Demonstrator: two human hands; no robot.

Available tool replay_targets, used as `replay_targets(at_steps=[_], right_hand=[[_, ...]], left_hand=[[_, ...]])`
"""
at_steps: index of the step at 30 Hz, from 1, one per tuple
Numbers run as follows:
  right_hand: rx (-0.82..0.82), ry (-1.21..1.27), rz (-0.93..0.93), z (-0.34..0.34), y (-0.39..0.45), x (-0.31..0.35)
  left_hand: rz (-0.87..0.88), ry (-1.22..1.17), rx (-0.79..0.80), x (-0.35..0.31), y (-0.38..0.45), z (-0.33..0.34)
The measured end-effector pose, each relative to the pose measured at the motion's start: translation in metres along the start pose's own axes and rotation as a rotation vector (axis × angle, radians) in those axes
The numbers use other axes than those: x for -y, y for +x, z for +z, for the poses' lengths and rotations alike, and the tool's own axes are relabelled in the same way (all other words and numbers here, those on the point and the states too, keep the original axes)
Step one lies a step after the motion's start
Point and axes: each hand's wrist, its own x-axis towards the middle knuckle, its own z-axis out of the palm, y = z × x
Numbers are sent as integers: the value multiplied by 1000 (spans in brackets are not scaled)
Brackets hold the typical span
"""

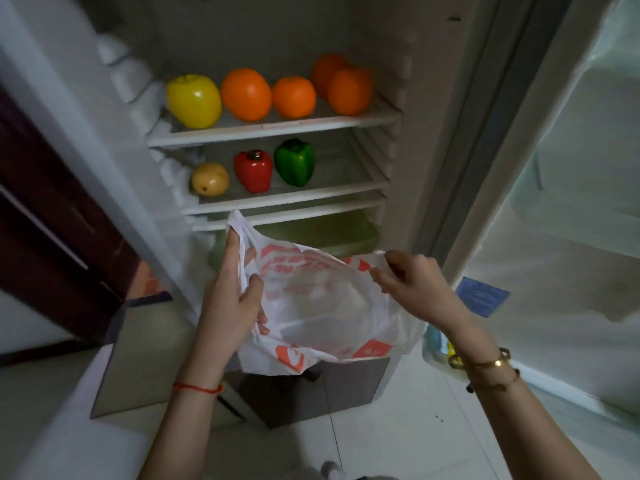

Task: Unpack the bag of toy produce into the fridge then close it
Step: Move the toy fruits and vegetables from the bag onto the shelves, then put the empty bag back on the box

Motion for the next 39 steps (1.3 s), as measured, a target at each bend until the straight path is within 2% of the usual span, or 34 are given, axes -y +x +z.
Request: replay_targets(at_steps=[3,10,17,23,27,31,36,39], right_hand=[[96,37,-135,8,16,26],[341,83,-359,62,36,95],[642,307,-331,157,51,159],[814,313,-345,234,70,231],[795,208,-314,283,91,273],[650,107,-157,326,117,300],[482,-89,-108,363,145,313],[456,-152,-94,383,154,311]], left_hand=[[-51,80,-95,0,-18,-29],[-211,85,-371,25,-62,-90],[-413,79,-551,74,-91,-153],[-454,145,-555,123,-96,-221],[-473,93,-563,164,-85,-265],[-528,11,-490,206,-64,-292],[-517,-27,-343,248,-36,-299],[-522,-70,-288,266,-22,-288]])
